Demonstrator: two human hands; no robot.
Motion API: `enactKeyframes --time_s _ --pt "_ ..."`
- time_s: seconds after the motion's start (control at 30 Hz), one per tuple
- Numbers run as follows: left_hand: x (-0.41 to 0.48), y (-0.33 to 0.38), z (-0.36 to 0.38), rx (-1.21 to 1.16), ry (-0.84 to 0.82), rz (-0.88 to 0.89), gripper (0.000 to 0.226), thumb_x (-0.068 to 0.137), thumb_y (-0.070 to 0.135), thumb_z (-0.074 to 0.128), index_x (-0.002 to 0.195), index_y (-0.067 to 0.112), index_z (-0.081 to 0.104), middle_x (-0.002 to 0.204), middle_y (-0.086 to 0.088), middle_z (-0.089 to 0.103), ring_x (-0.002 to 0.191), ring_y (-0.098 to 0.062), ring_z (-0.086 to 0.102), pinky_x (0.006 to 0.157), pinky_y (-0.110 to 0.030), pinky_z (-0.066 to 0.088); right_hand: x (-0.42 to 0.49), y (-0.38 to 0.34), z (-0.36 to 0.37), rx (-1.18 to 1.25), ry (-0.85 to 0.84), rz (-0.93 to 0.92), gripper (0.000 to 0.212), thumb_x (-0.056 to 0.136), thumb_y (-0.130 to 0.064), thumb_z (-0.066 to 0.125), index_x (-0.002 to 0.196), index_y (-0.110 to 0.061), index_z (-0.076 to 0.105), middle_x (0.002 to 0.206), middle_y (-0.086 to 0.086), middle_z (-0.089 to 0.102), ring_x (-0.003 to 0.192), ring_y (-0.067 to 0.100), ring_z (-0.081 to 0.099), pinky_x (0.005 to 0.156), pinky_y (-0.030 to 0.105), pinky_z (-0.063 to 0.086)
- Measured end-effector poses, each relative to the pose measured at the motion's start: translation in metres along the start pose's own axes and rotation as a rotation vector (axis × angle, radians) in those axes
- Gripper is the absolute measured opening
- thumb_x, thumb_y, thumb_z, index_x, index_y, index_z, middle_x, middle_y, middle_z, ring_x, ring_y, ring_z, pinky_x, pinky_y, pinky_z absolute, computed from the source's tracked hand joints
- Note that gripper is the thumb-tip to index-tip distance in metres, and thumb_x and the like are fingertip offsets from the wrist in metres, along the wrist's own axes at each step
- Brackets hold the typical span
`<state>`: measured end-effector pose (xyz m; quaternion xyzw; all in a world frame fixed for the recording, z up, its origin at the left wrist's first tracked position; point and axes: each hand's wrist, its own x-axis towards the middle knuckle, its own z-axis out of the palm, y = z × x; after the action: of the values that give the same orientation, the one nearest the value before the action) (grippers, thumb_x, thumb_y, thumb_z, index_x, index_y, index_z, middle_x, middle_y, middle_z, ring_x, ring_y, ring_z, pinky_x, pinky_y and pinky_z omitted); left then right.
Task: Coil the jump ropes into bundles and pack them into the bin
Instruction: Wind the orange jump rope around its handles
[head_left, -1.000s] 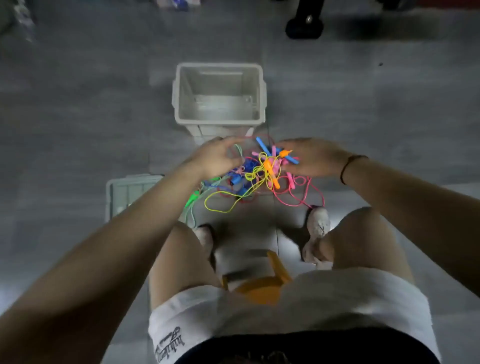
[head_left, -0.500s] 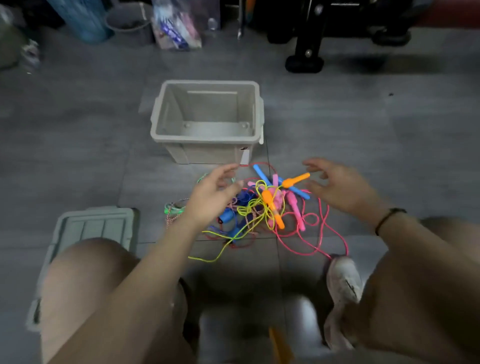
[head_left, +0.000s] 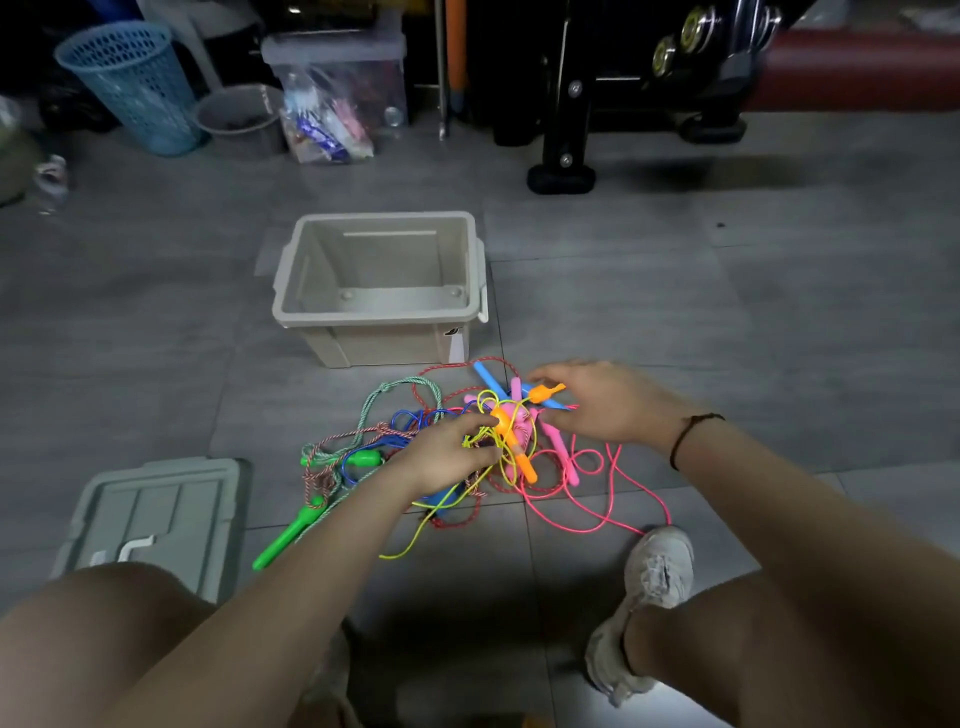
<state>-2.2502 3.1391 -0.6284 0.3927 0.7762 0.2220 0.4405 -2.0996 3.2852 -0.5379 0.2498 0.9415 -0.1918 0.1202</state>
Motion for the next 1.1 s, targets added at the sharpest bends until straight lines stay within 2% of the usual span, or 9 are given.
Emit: enactKeyframes --time_s 0.13,0.23,0.37,0.47,0.63,0.77,0.87,0.97,1.1 --pt "0.020 -0.012 0.009 -0.127 -0.001 -0.073 0.046 0.087 0.032 0.063 0.131 0.029 0.051 0.129 0.004 0.054 0.118 -0.013 0.051 0.105 -0.032 0.038 0.009 0.013 -0.005 -0.043 -0.175 -0.011 0.046 0.089 -0.036 0.057 0.133 -0.023 0.049 0.126 0.003 0.059 0.115 0.024 0.052 0.093 0.033 0.042" --pt "0.038 -0.019 0.019 -0.349 0.031 -0.173 0.039 0.091 0.019 0.060 0.130 0.015 0.052 0.116 0.001 0.059 0.102 -0.011 0.055 0.084 -0.021 0.042 0.024 0.017 -0.018 -0.077 -0.253 -0.024 0.047 0.090 -0.041 0.055 0.133 -0.024 0.047 0.129 0.002 0.057 0.117 0.023 0.051 0.096 0.034 0.042" --pt "0.072 -0.020 0.038 -0.599 0.067 -0.333 0.028 0.094 0.018 0.054 0.122 0.023 0.055 0.102 0.006 0.058 0.091 -0.012 0.053 0.068 -0.027 0.041 0.040 0.023 -0.040 -0.187 -0.235 -0.031 0.047 0.091 -0.045 0.052 0.134 -0.026 0.045 0.132 0.003 0.054 0.119 0.023 0.050 0.096 0.034 0.043" --pt "0.096 -0.015 0.054 -0.743 0.072 -0.402 0.030 0.094 0.019 0.054 0.125 0.021 0.053 0.105 -0.001 0.059 0.093 -0.015 0.056 0.059 -0.026 0.042 0.045 0.028 -0.057 -0.157 -0.159 -0.035 0.050 0.093 -0.044 0.050 0.139 -0.028 0.040 0.138 0.000 0.050 0.125 0.021 0.046 0.098 0.031 0.038" --pt "0.142 -0.011 0.083 -0.856 0.086 -0.442 0.028 0.092 0.020 0.056 0.119 0.027 0.055 0.103 -0.004 0.057 0.093 -0.022 0.054 0.073 -0.034 0.043 0.045 0.046 -0.066 -0.121 -0.156 0.018 0.052 0.092 -0.046 0.049 0.140 -0.031 0.037 0.139 -0.002 0.049 0.126 0.018 0.044 0.100 0.030 0.035" --pt "0.176 -0.019 0.109 -0.604 0.079 -0.412 0.016 0.093 0.021 0.051 0.100 0.027 0.064 0.102 -0.008 0.058 0.090 -0.027 0.055 0.085 -0.039 0.047 0.047 0.055 -0.058 -0.101 -0.186 0.063 0.049 0.092 -0.048 0.050 0.138 -0.035 0.039 0.133 -0.004 0.052 0.120 0.017 0.047 0.096 0.029 0.038" --pt "0.191 -0.026 0.125 -0.308 0.128 -0.467 0.032 0.093 0.030 0.046 0.122 0.028 0.061 0.134 -0.013 0.041 0.112 -0.032 0.047 0.096 -0.031 0.038 0.053 0.055 -0.054 -0.101 -0.165 0.046 0.047 0.091 -0.048 0.049 0.136 -0.036 0.040 0.132 -0.005 0.053 0.119 0.017 0.048 0.096 0.030 0.040" --pt "0.198 -0.033 0.134 -0.238 0.163 -0.556 0.038 0.094 0.037 0.044 0.131 0.034 0.052 0.142 -0.013 0.020 0.122 -0.034 0.040 0.101 -0.037 0.038 0.056 0.051 -0.053 -0.106 -0.179 0.020 0.044 0.091 -0.050 0.048 0.132 -0.036 0.043 0.128 -0.006 0.055 0.115 0.017 0.050 0.091 0.030 0.041" --pt "0.222 -0.053 0.146 -0.308 0.145 -0.506 0.053 0.089 0.050 0.045 0.136 0.025 0.044 0.146 -0.015 0.031 0.128 -0.036 0.041 0.103 -0.043 0.042 0.054 0.048 -0.054 -0.099 -0.186 -0.001 0.044 0.090 -0.051 0.046 0.132 -0.037 0.044 0.127 -0.008 0.055 0.116 0.015 0.049 0.088 0.027 0.038"
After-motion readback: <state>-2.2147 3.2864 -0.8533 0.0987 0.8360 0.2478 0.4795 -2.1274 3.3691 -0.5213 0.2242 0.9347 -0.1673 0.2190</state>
